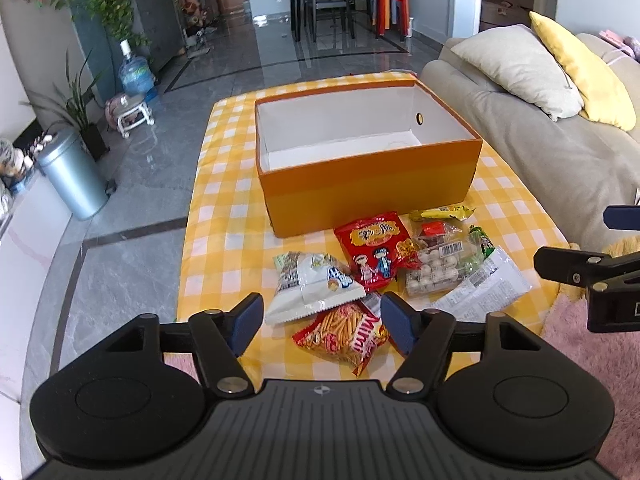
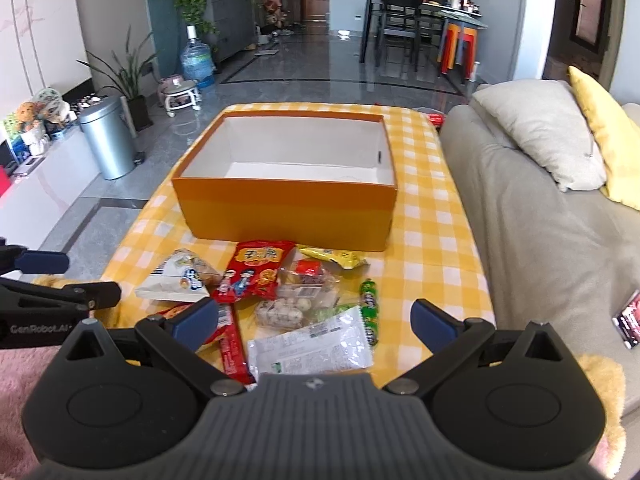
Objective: Organize snacks
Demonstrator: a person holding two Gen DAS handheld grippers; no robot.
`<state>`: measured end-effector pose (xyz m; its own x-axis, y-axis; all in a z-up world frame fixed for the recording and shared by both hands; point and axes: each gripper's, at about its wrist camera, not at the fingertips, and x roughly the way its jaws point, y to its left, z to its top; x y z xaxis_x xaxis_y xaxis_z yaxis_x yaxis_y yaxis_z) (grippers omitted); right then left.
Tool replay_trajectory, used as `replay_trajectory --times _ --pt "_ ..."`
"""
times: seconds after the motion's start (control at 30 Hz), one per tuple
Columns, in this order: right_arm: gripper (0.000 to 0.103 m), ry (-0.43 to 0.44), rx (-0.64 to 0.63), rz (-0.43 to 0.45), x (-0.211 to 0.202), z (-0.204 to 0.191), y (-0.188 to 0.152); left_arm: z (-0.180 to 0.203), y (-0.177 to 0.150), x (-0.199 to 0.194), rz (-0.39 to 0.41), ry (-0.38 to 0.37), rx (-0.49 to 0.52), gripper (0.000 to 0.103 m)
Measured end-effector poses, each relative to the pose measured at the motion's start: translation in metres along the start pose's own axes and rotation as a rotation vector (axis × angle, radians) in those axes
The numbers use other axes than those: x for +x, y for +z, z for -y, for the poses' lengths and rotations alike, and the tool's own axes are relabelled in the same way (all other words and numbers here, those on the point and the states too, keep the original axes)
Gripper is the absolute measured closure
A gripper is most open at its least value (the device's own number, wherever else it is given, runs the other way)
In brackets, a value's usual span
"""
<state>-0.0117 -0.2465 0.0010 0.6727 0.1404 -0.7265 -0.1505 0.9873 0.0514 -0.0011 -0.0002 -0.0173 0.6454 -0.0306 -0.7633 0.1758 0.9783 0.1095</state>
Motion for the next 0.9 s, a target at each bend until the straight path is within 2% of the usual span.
replay_trajectory --times 0.13,0.17,0.23,0.27,0.3,0.33,0.4,0.6,0.83,0.9 --pt "0.005 0.026 -0.013 -0.006 0.009 0.002 -0.001 -0.002 0.007 0.005 -0.001 -0.044 0.006 0.037" --pt "0.007 0.031 -0.010 -0.013 0.012 0.004 -0.001 -0.003 0.009 0.008 -0.012 -0.055 0.000 0.044" --pt "0.018 0.036 0.009 -0.029 0.019 0.008 -0.002 -0.006 0.011 0.014 -0.032 -0.084 -0.019 0.055" --pt "0.018 0.039 0.022 -0.042 0.023 0.011 -0.003 -0.009 0.012 0.017 -0.047 -0.094 -0.029 0.061" --pt "0.019 0.045 0.036 -0.055 0.028 0.014 -0.004 -0.010 0.013 0.021 -0.062 -0.099 -0.042 0.062" --pt "0.025 0.055 0.052 -0.066 0.032 0.017 -0.005 -0.012 0.013 0.025 -0.077 -0.106 -0.055 0.065" --pt "0.034 0.073 0.076 -0.084 0.040 0.022 -0.008 -0.015 0.014 0.031 -0.111 -0.118 -0.078 0.066" --pt "0.051 0.090 0.108 -0.131 0.067 0.024 -0.011 -0.020 0.019 0.048 -0.136 -0.134 -0.107 0.067" --pt "0.052 0.175 0.148 -0.150 0.094 0.016 -0.002 -0.025 0.026 0.072 -0.159 -0.103 -0.146 0.067" --pt "0.052 0.199 0.154 -0.132 0.101 0.012 0.001 -0.028 0.029 0.078 -0.158 -0.094 -0.169 0.067"
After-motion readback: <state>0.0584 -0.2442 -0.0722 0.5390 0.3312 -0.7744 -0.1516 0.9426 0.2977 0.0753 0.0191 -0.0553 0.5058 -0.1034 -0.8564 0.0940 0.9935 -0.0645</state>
